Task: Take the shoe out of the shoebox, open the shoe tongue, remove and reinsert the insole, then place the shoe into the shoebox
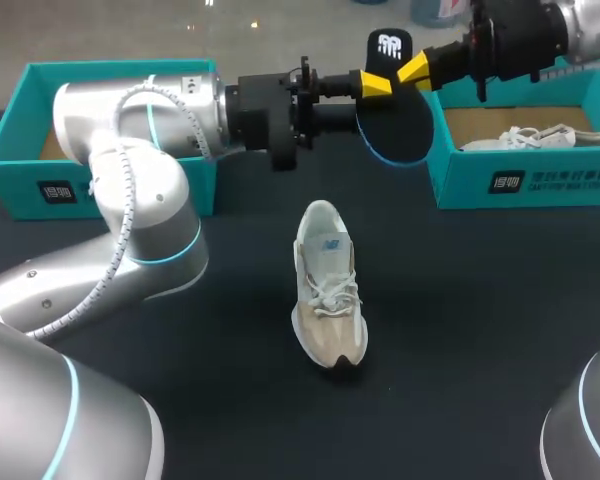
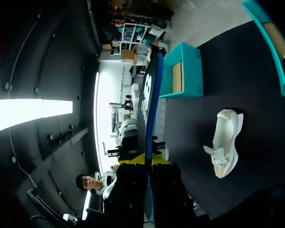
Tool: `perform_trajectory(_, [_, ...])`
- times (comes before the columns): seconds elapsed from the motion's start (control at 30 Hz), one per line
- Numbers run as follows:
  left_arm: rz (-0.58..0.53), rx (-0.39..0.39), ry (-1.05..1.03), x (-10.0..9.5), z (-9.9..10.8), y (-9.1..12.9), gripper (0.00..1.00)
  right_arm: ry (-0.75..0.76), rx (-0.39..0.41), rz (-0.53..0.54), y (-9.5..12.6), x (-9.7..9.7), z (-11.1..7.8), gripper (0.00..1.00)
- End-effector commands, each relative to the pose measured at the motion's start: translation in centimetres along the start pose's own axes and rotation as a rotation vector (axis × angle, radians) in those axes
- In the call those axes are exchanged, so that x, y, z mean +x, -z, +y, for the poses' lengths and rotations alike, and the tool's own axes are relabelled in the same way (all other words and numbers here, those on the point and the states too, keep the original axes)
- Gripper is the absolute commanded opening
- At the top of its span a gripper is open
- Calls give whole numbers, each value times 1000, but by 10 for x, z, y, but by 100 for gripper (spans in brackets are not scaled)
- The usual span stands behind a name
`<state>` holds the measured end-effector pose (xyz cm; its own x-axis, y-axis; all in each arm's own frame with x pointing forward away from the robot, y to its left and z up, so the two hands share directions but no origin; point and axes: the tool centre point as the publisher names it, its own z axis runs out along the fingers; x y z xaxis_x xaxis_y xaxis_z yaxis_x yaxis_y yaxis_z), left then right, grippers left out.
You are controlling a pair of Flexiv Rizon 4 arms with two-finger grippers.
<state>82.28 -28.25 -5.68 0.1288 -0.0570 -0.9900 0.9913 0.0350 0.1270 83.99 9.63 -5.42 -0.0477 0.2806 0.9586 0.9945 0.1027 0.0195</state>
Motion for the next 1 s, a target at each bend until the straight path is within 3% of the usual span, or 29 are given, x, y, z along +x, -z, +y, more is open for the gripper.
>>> perform_trajectory(0.03, [-1,1,1,2,2,-4,35,-2,1,-4,-2,0,0,0])
perform_trajectory(0.07, [-1,1,4,3,2,-5,31,-2,0,-3,-2,0,0,0])
perform_trajectory(0.17, [-1,2,8,5,3,-6,0,-2,-4,-1,-2,0,0,0])
perform_trajectory(0.37, [-1,8,12,6,2,-7,0,-2,-20,12,0,-3,-1,1])
perform_trajectory(0.4, [-1,9,14,6,1,-7,0,1,-26,13,0,-2,-1,45])
perform_trajectory(0.43, [-2,10,15,6,1,-6,0,6,-38,16,1,-2,-1,100])
perform_trajectory(0.63, [-4,4,27,8,0,-2,0,52,-92,67,15,-4,-6,100])
perform_trajectory(1.0, [3,-20,53,12,7,10,0,92,-149,57,49,-13,-28,100])
